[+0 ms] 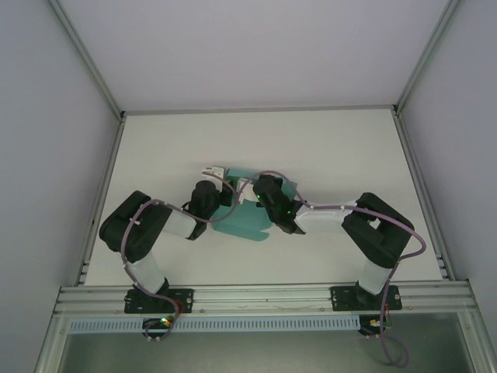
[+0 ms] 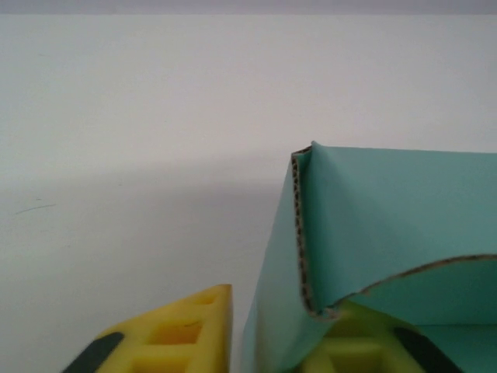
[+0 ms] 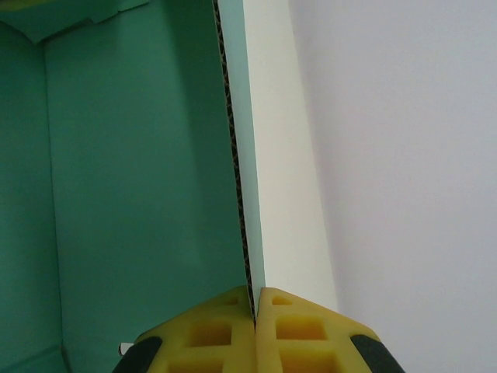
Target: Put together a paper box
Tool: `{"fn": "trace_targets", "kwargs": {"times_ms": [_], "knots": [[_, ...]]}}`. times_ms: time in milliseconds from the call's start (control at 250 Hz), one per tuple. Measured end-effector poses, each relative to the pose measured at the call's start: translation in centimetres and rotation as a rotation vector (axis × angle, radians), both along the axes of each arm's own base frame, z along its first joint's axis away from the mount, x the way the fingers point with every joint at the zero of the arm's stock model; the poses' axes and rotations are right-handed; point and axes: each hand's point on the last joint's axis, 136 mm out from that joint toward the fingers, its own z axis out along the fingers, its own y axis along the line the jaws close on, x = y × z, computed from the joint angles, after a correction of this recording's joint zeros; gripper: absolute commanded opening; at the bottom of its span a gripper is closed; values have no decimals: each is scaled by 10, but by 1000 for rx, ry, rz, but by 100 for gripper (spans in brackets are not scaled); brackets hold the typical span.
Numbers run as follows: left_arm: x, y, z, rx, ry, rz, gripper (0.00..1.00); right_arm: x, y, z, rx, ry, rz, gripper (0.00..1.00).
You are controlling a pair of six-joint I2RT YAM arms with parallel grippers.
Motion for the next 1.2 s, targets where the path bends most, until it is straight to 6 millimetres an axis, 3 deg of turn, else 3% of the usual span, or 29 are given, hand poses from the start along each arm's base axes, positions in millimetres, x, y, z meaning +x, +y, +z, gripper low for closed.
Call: {"fn": "trace_targets", "kwargs": {"times_ms": [543, 603, 667, 827, 930, 1002, 1162, 1198], "knots": [[10, 4, -7, 11, -29, -62, 42, 0, 4, 0, 7, 22, 7, 0], [11, 1, -7, 6, -31, -69, 28, 0, 3, 0, 8, 24, 5, 0], [11, -3, -7, 2, -39, -96, 0, 0, 4, 0, 11, 27, 11, 0], [10, -7, -5, 14, -58, -115, 0, 0, 7, 0, 18, 33, 25, 0], [11, -5, -5, 27, -66, -103, 0, -1, 9, 0, 27, 39, 30, 28], [14, -1, -5, 33, -75, -83, 0, -5, 11, -6, 40, 67, 42, 55], [13, 1, -5, 47, -96, -71, 0, -20, 10, -15, 82, 151, 65, 69], [12, 0, -5, 51, -100, -73, 0, -25, 10, -10, 112, 170, 77, 84]]}}
